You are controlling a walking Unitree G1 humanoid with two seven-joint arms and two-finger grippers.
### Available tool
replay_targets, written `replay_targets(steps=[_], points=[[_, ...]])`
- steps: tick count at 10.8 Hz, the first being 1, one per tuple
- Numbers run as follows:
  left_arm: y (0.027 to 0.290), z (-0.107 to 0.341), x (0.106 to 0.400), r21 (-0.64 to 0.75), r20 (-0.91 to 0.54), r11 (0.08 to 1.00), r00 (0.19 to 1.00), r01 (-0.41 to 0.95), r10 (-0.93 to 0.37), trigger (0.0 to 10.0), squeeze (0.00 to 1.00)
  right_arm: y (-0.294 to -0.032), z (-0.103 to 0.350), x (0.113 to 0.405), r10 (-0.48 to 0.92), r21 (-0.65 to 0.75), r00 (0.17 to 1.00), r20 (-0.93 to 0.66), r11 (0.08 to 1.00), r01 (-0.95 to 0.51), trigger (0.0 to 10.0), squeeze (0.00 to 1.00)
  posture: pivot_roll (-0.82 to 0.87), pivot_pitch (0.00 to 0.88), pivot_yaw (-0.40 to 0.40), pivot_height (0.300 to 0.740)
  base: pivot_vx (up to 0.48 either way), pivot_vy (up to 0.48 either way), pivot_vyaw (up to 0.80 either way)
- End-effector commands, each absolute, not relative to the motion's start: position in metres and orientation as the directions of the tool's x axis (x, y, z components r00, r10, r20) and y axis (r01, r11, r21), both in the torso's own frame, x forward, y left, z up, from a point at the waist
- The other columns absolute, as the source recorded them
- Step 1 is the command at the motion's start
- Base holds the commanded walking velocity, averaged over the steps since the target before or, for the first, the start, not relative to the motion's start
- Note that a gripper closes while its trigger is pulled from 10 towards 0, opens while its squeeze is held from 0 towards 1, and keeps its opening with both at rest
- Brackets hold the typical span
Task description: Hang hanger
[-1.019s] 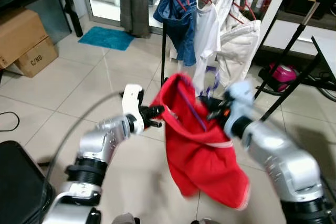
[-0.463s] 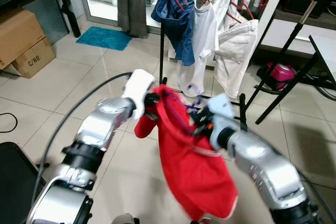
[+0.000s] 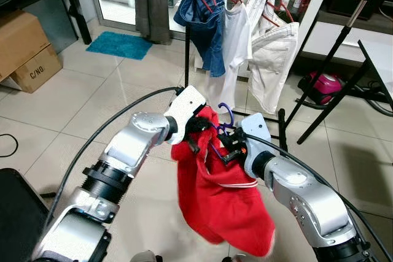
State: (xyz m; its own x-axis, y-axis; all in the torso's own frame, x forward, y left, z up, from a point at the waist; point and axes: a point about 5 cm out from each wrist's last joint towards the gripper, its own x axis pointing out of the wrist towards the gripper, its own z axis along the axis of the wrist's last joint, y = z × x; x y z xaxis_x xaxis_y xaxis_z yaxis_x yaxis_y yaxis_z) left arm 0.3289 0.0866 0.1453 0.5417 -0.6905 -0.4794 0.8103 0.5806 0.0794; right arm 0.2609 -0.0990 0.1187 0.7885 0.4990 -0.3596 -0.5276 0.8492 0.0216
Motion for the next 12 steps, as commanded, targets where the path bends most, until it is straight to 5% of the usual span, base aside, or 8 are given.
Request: replay_targets(steps=[1,2,6,9,12], points=[[0.084,0.156,0.33,0.099,-0.455,0.574,0.55,0.813,-0.7,0.0,0.0,-0.101,0.124,0.264,0.494,0.006,0.801,-0.337,0.852,-0.523,10.0,0.0,-0.04,0.006,-0.017,0.74,0.0,0.0,0.0],[0.112,0.166,0.352,0.196,-0.373,0.739,0.746,0.644,-0.551,0.0,0.0,-0.1,0.122,0.263,0.505,0.023,0.791,-0.345,0.847,-0.531,10.0,0.0,-0.04,0.007,-0.019,0.74,0.0,0.0,0.0],[0.133,0.185,0.37,0.208,-0.258,0.812,0.831,0.546,-0.493,0.0,0.0,-0.097,0.121,0.256,0.557,0.038,0.751,-0.355,0.811,-0.584,10.0,0.0,-0.04,0.003,-0.015,0.74,0.0,0.0,0.0],[0.099,0.177,0.363,0.149,-0.316,0.642,0.652,0.752,-0.689,0.0,0.0,-0.089,0.124,0.25,0.633,0.043,0.697,-0.335,0.75,-0.66,10.0,0.0,-0.05,0.0,-0.011,0.74,0.0,0.0,0.0],[0.094,0.166,0.36,0.156,-0.444,0.512,0.523,0.844,-0.727,0.0,0.0,-0.085,0.129,0.247,0.679,0.043,0.666,-0.309,0.709,-0.704,10.0,0.0,-0.05,0.0,-0.011,0.74,0.0,0.0,0.0]])
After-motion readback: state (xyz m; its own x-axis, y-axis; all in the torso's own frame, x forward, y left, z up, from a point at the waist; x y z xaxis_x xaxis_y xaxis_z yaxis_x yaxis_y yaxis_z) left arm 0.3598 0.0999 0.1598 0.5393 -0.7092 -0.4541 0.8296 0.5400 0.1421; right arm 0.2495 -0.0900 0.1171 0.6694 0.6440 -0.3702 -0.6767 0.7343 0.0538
